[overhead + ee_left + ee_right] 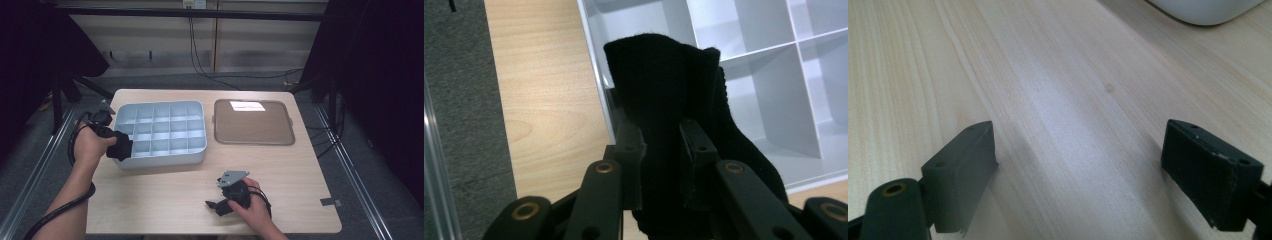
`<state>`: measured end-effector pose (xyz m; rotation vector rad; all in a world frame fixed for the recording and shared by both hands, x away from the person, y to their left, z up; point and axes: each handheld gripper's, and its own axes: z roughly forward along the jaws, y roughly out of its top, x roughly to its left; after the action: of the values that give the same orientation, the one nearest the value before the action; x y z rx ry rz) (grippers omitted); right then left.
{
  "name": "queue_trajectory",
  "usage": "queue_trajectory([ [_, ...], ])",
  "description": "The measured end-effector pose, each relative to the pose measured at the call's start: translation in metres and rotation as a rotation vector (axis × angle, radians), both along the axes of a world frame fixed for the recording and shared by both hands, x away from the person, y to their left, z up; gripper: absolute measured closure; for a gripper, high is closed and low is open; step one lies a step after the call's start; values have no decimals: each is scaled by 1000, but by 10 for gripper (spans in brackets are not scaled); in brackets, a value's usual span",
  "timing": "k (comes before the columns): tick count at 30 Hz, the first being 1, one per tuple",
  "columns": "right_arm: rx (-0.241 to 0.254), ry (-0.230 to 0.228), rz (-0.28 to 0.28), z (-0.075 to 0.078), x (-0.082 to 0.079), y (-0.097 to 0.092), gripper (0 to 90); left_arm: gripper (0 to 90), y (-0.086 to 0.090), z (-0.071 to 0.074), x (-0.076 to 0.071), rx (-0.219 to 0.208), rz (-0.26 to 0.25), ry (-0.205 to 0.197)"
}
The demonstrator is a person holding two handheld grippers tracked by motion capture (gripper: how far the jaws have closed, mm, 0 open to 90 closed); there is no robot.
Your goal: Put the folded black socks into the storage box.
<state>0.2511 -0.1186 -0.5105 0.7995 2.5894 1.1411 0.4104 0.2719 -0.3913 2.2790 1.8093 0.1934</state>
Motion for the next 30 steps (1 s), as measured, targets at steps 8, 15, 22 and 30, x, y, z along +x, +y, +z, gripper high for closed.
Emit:
queue_trajectory([
  [8,0,0,2,0,0,0,143,742,-5,-4,2,45,-3,13],
  [15,0,0,1,0,0,0,143,744,-11,-8,4,78,-4,20],
  [22,0,0,1,0,0,0,143,746,-13,-12,6,97,-8,33],
  [30,1,1,2,0,0,0,143,749,-18,-18,8,137,-14,45],
])
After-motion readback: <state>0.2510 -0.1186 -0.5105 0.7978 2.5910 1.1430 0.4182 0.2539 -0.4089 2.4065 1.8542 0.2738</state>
